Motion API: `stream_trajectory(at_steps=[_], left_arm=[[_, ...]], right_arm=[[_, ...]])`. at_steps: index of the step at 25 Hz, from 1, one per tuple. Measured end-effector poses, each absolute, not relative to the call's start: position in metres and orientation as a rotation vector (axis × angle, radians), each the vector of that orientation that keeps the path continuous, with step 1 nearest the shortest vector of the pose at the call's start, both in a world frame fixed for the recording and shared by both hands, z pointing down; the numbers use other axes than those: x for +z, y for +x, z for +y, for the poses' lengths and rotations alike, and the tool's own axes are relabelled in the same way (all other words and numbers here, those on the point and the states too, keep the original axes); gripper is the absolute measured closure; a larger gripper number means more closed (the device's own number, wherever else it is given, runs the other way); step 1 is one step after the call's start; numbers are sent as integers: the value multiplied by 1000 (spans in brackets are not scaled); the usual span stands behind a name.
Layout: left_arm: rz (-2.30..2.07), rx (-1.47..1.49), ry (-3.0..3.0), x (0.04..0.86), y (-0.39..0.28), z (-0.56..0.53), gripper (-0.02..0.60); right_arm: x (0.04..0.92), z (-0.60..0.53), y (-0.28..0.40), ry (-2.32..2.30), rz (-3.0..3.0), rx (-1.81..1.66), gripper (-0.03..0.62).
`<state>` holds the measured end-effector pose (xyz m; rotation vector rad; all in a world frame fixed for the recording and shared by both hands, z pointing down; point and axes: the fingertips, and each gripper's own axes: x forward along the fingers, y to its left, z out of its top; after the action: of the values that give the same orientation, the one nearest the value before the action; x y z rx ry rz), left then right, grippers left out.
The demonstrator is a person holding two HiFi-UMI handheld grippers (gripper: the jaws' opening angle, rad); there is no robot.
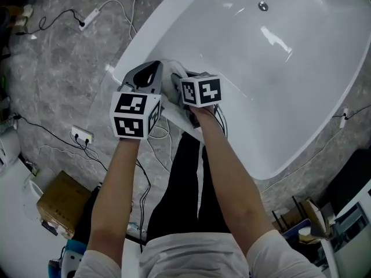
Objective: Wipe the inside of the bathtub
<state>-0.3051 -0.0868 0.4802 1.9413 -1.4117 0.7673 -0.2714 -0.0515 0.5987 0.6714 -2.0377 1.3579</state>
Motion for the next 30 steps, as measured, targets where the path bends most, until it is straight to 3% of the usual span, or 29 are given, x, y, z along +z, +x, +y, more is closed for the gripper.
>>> stream_trajectory(at_steps=[12,30], left_arm=[[-1178,847,2062,493,-252,-108,569],[-821,1034,2122,566,-152,-99,569]], right_arm=[[657,-54,-230,750,-1902,1372,500],[687,-7,-114,893,-1716,1455,500]])
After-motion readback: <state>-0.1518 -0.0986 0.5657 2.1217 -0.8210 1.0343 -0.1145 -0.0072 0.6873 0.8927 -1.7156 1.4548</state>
